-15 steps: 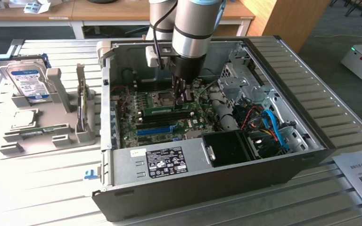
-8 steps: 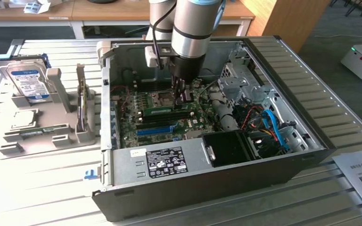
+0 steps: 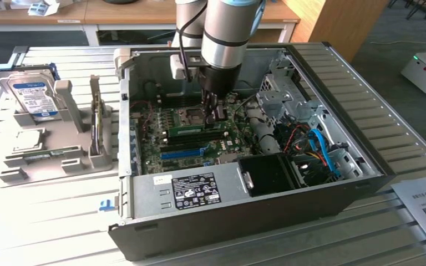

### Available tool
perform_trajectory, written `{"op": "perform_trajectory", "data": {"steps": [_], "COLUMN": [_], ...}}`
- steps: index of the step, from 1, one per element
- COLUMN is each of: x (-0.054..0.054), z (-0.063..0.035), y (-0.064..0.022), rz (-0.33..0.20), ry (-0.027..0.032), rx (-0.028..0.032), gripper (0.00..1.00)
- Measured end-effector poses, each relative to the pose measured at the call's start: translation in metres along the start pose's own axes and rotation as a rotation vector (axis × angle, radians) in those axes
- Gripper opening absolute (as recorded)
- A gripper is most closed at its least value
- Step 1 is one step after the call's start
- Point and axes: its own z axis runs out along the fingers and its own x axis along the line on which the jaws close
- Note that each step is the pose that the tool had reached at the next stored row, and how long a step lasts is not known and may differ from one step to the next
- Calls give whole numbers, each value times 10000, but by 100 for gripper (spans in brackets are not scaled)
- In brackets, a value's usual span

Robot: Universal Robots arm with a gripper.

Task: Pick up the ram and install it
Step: 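Insert the ram into the slot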

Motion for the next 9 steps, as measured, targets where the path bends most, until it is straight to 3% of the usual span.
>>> {"op": "perform_trajectory", "data": {"steps": [9], "x": [23], "z": [33], "y": [-3], "rz": [-2], "ry": [0], "rx": [0], "gripper": [12]}}
